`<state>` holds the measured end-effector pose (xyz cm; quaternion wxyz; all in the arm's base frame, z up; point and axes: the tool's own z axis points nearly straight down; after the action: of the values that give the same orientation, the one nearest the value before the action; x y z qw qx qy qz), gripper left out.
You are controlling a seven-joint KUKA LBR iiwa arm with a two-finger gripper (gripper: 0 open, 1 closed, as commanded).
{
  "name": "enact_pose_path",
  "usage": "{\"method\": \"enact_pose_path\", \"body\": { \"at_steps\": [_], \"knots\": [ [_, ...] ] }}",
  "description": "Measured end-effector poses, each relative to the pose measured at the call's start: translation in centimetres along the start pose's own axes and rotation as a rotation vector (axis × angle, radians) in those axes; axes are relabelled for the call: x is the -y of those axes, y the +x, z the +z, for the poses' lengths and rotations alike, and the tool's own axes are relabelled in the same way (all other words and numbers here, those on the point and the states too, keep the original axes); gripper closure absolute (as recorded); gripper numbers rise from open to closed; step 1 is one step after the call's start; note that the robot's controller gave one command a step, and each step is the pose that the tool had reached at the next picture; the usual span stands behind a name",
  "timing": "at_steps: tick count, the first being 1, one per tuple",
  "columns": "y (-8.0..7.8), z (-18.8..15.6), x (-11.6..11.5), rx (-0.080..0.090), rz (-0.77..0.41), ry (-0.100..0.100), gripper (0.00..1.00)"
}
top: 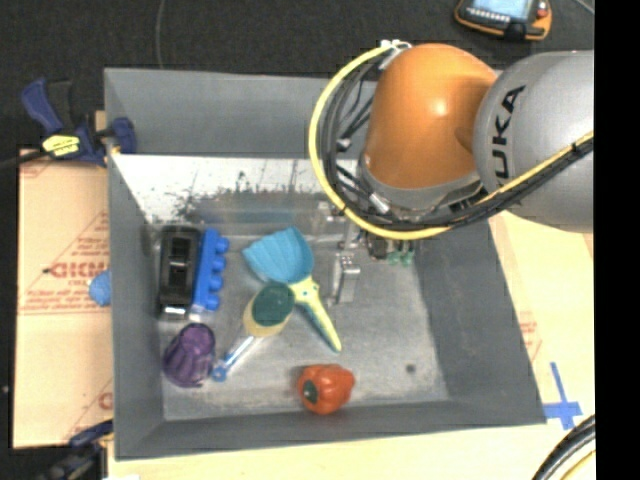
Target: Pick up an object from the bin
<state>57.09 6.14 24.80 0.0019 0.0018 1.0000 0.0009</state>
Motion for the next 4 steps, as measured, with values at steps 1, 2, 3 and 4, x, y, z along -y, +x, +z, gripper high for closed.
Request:
{"method": "enact_pose_path", "body": {
  "at_steps": [1, 2, 3, 4],
  "knots": [
    [0.0, 0.0, 0.0, 0.0, 0.0, 0.0, 0.0],
    [-1.1, 7.0, -2.0, -0.003, 0.174, 0.001, 0.0],
    [-0.9, 8.1, -3.0, 0.001, 0.17, 0.0, 0.0],
    [-1.0, 12.7, 0.3, 0.001, 0.326, 0.001, 0.0]
  ]
}}
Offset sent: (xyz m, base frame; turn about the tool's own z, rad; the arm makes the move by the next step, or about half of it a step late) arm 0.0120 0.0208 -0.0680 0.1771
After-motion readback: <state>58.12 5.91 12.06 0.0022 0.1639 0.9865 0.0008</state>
